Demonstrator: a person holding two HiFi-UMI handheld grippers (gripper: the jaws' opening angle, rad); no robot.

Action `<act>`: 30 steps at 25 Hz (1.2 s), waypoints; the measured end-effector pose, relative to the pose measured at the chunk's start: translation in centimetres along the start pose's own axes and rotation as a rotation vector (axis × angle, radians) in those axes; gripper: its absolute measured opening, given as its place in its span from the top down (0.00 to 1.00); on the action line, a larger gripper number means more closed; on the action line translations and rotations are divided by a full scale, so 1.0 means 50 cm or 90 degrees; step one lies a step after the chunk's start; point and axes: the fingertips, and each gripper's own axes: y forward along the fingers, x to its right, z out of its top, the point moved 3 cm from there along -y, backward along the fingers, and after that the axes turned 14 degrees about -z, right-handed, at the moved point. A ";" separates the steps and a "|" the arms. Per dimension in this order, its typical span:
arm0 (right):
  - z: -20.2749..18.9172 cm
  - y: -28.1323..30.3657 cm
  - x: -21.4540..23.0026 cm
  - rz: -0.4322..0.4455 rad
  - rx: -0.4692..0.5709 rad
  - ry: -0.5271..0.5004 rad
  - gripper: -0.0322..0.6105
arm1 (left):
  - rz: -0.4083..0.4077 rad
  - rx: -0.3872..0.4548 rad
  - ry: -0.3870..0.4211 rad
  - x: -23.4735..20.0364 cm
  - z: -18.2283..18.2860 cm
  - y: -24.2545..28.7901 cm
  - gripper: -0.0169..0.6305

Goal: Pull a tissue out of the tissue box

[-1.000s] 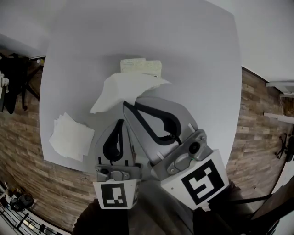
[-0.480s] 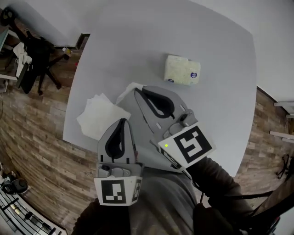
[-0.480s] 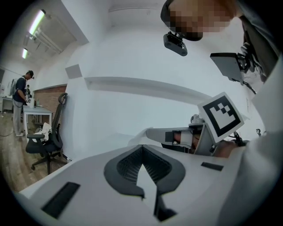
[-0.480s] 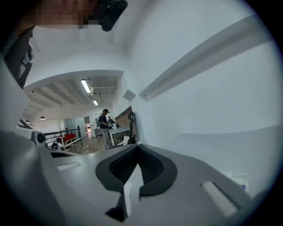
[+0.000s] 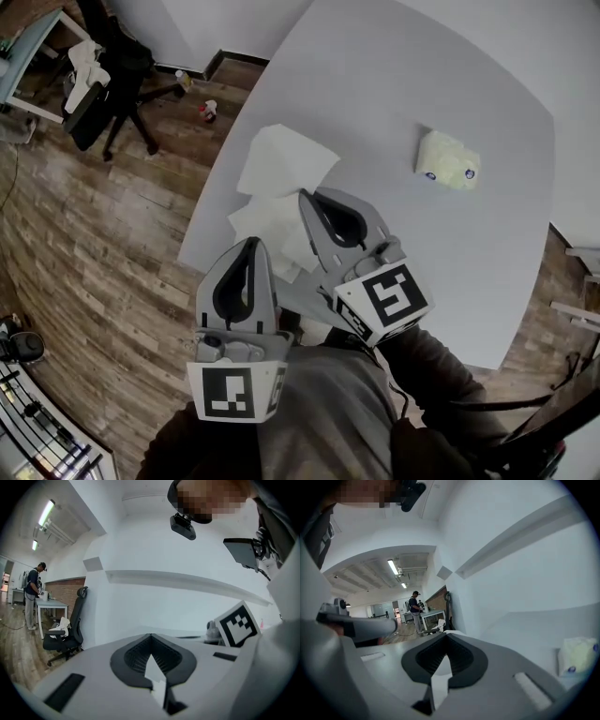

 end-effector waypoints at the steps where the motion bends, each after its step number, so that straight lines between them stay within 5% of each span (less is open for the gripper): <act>1: -0.035 0.001 -0.017 0.001 -0.021 0.011 0.95 | 0.002 0.000 0.002 -0.012 -0.003 -0.011 0.97; 10: -0.303 -0.006 -0.111 0.001 -0.187 0.075 0.94 | -0.088 -0.046 0.011 -0.011 -0.062 -0.060 0.97; 13: -0.353 -0.025 -0.130 0.006 -0.228 0.111 0.79 | -0.105 -0.048 0.014 -0.006 -0.067 -0.071 0.97; 17: -0.380 -0.094 -0.146 0.001 -0.238 0.119 0.75 | -0.117 -0.049 0.013 0.027 -0.075 -0.096 0.97; 23: -0.339 -0.249 -0.132 -0.057 -0.158 0.115 0.76 | -0.143 -0.015 0.033 0.136 -0.061 -0.150 0.97; 30: -0.114 -0.538 -0.128 -0.142 0.044 0.020 0.77 | -0.197 0.026 0.051 0.349 -0.013 -0.256 0.97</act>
